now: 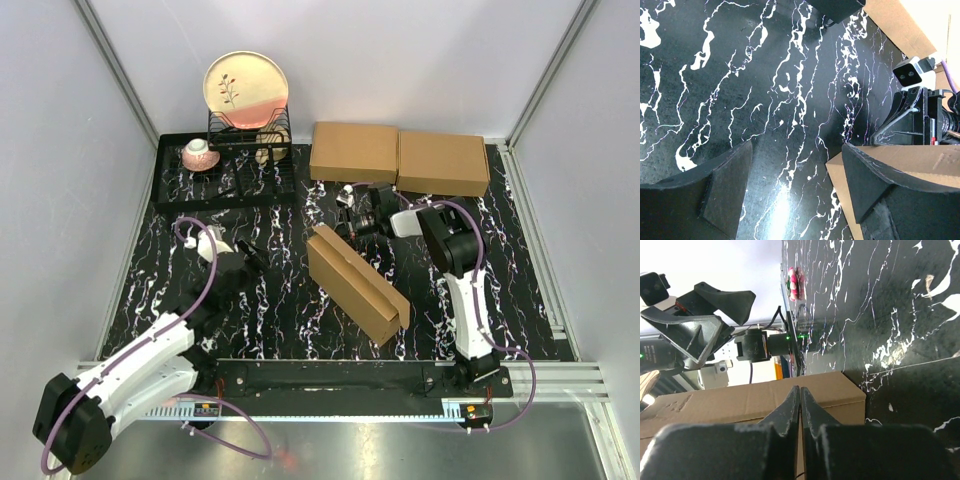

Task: Fold the paper box

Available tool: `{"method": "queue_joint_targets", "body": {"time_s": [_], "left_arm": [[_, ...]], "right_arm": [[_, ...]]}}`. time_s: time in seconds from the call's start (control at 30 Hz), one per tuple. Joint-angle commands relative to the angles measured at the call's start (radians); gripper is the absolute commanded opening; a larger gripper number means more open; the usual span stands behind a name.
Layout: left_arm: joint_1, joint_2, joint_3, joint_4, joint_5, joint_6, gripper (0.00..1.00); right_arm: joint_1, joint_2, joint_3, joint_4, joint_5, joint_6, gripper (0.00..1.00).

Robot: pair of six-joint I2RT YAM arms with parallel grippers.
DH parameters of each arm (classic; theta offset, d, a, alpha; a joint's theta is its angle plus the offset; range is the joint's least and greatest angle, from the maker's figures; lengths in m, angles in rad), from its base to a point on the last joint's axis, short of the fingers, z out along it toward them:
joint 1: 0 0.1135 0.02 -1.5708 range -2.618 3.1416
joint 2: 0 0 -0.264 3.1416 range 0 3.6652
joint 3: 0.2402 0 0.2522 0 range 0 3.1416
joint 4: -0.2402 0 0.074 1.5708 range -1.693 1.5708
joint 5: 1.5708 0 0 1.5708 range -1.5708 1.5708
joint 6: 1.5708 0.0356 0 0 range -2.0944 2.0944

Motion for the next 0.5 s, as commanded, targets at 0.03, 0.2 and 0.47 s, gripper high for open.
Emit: {"method": "queue_joint_targets", "body": {"time_s": [0.03,0.2,0.47], "left_arm": [[0.009,-0.036,0.044,0.063,-0.03,0.061,0.76],[0.013,-0.082,0.085,0.114,-0.051,0.163,0.77],[0.019,-0.107,0.131,0.126,-0.068,0.243,0.77]], "right_arm": [[0.008,-0.113,0.012,-0.18,0.089,-0.138,0.12],[-0.009,-0.168,0.058,-0.257,0.184,-0.138,0.27],[-0.132,-0.309,0.143,-0.391,0.488,-0.072,0.31]]}}
